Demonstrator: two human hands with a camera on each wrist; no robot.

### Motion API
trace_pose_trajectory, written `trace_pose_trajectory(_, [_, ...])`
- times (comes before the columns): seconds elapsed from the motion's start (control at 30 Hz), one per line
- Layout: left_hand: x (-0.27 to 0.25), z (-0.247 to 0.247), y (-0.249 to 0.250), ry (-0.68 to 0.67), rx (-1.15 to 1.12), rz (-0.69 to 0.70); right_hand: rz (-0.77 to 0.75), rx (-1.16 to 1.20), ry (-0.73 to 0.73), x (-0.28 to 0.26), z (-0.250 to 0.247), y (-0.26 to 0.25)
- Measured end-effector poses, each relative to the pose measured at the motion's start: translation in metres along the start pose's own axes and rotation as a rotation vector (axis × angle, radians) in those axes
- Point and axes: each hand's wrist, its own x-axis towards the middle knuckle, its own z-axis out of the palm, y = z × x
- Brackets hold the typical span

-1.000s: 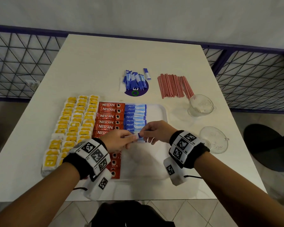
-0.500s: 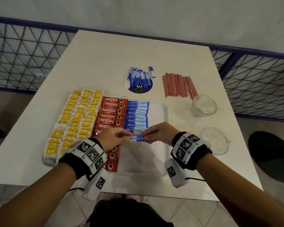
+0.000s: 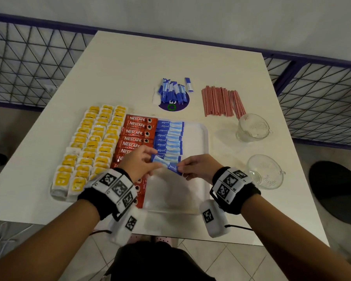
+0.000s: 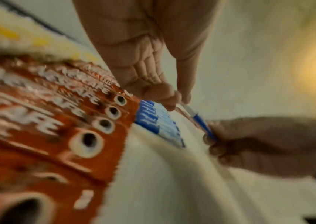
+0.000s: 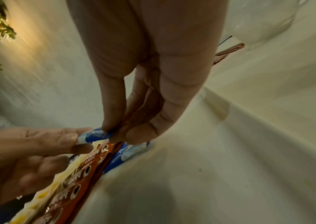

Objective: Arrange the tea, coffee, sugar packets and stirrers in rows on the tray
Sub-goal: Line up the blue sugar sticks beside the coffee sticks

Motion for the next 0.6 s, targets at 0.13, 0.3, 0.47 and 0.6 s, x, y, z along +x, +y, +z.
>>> trace_pose_trajectory(0.13, [0.008, 0.006, 0.008, -0.031, -0.361, -0.077, -0.017, 0.061, -0.039, -0.002, 0.007, -0.007])
trace_pose_trajectory(0.3, [0.009, 0.010, 0.017, -0.070, -0.276, -0.033, -0.058, 0.083, -0.048, -0.001, 0.016, -0.010])
trace_pose_trajectory(0.47, [0.010, 0.000, 0.013, -0.140, 0.178, 0.167, -0.083, 0.032, 0.038, 0.000, 0.013, -0.016])
trace_pose_trajectory(0.6, [0.010, 0.002, 0.012, -0.203, 0.337, 0.194, -0.056, -0.113, 0.071, -0.001, 0.006, -0.015])
